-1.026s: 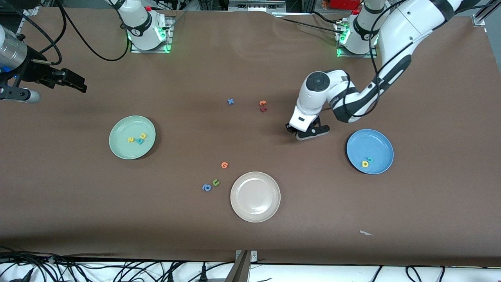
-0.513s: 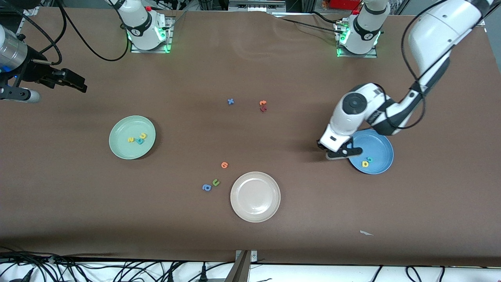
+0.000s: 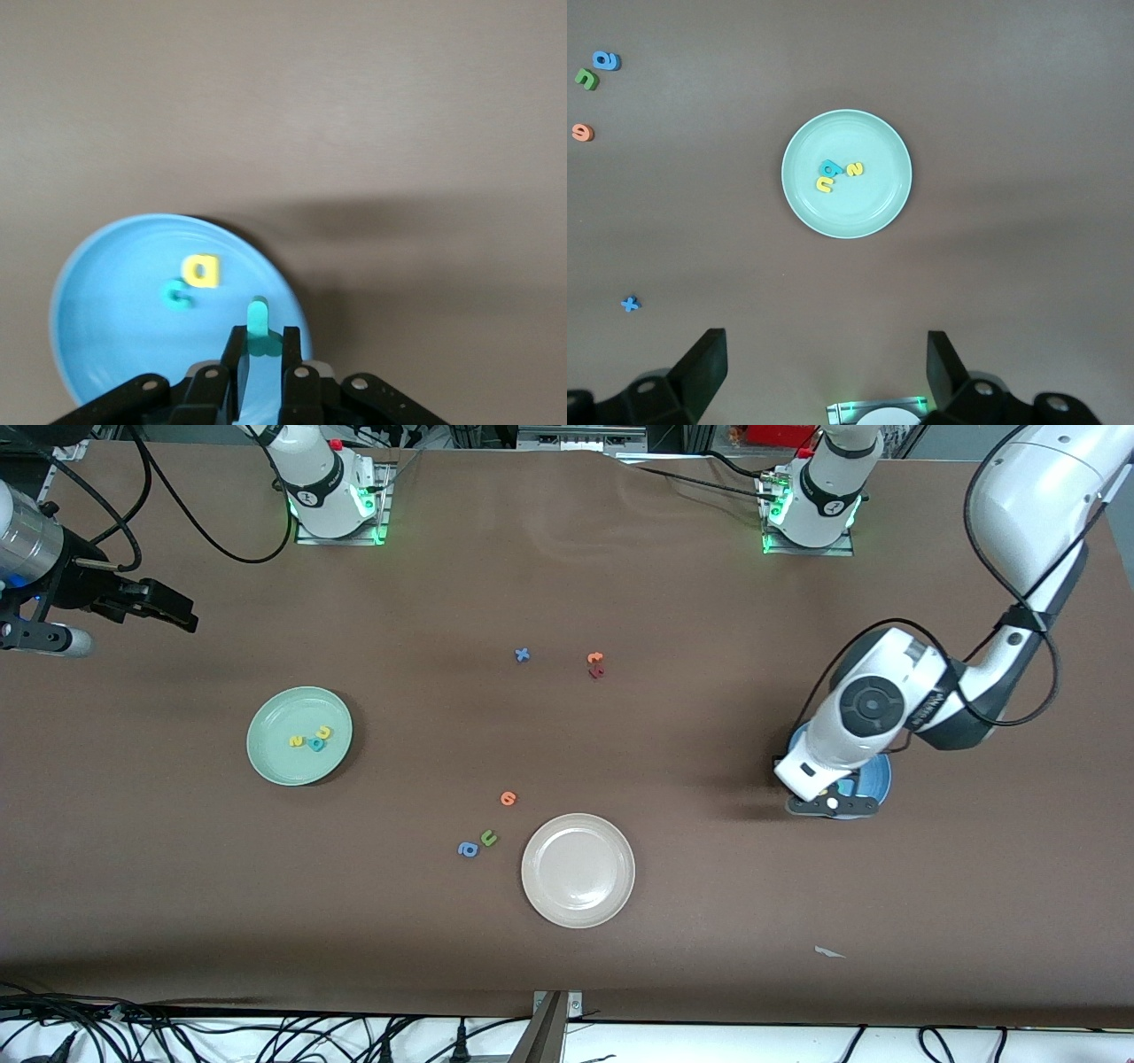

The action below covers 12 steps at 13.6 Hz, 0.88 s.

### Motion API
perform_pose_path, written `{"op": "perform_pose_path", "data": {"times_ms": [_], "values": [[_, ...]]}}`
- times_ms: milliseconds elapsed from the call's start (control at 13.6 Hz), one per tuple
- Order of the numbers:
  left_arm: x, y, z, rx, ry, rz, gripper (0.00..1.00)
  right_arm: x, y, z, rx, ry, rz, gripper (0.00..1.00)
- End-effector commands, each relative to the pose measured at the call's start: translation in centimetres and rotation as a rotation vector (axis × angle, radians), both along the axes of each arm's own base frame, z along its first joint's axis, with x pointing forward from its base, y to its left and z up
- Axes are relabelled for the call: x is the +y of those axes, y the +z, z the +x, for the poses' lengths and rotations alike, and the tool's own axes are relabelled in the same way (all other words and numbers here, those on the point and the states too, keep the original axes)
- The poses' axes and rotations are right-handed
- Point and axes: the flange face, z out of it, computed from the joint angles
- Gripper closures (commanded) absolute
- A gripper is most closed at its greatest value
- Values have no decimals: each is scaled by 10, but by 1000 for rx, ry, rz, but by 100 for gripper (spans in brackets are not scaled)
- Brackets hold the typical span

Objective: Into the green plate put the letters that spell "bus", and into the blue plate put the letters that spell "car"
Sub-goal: 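Lower the L onto the blue plate and open the left gripper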

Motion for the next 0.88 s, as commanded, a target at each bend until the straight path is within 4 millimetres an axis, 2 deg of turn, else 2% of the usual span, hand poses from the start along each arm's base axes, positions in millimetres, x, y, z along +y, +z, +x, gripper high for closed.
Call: {"op": "perform_pose_path", "data": {"times_ms": [0,147,220,293,366,440,806], "values": [[42,-3,4,48,-36,-29,94,0,4,2,9,12,2,0],[52,-11,4,66,-48,-26,92,2,4,2,9,17,0,0],[62,-17,5,79,-55,-21,83,3,5,3,-2,19,-7,0],[66,-21,4,88,-71,-20,65,3,6,4,-8,19,-10,0],[70,-26,4,98,-83,-23,8,3,6,4,-8,19,-10,0],[72,-27,5,100,-84,-23,0,3,5,3,-5,19,-10,0],[78,-22,7,90,-59,-21,0,3,8,3,-11,19,-13,0]]}}
